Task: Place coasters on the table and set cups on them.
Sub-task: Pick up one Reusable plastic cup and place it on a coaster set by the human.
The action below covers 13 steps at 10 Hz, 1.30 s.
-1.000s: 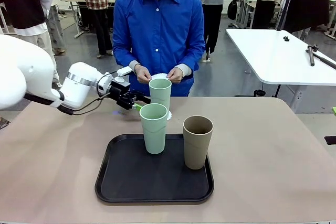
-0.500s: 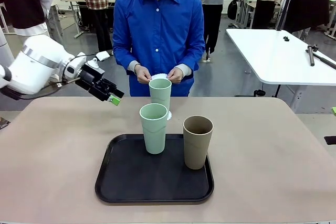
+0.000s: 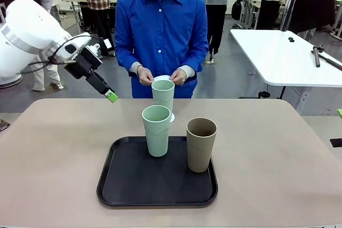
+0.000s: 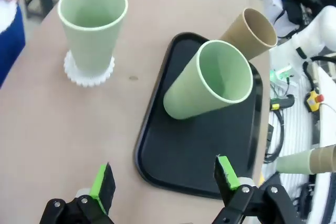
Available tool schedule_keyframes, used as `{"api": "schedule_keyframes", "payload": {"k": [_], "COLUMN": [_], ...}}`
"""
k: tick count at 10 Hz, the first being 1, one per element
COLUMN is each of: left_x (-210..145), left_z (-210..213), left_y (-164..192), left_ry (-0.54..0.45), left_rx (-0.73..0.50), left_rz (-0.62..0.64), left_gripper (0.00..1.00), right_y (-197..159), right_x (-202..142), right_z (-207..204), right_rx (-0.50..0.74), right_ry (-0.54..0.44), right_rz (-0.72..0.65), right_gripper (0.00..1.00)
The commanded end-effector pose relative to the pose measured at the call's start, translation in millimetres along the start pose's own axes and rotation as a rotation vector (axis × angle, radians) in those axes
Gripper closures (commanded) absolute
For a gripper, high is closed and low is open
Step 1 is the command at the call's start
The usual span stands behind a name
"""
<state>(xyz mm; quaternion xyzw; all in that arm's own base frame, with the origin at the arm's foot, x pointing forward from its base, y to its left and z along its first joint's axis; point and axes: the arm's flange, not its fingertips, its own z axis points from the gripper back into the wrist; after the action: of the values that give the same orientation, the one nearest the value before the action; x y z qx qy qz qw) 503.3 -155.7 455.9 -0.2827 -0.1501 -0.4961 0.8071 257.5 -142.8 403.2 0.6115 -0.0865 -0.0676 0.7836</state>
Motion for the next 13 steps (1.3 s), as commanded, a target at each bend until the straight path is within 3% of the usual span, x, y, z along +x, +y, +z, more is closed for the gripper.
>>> {"api": "schedule_keyframes", "payload": {"k": [1, 4, 7, 8, 13], "left_x": [13.9, 24.3, 34.4, 18.5, 18.5], "left_z": [15.8, 28.4, 35.0, 32.4, 32.4], "left_y": [-17.7, -23.1, -20.6, -24.7, -24.7], "left_ry": [0.108, 0.308, 0.294, 0.301, 0.301], "left_rx": [-0.013, 0.03, 0.107, 0.057, 0.057], "left_rz": [0.101, 0.274, 0.274, 0.29, 0.29], "left_gripper": [0.0, 0.0, 0.0, 0.0, 0.0], "right_y": [1.6, 1.6, 1.6, 1.6, 1.6], "right_x": [1.6, 1.6, 1.6, 1.6, 1.6], "right_z": [0.2, 0.2, 0.2, 0.2, 0.2], "right_rx": [0.014, 0.014, 0.014, 0.014, 0.014], "right_ry": [-0.008, -0.008, -0.008, -0.008, -0.008], "right_rz": [-0.001, -0.001, -0.001, -0.001, -0.001], "right_gripper": [0.0, 0.0, 0.0, 0.0, 0.0]}}
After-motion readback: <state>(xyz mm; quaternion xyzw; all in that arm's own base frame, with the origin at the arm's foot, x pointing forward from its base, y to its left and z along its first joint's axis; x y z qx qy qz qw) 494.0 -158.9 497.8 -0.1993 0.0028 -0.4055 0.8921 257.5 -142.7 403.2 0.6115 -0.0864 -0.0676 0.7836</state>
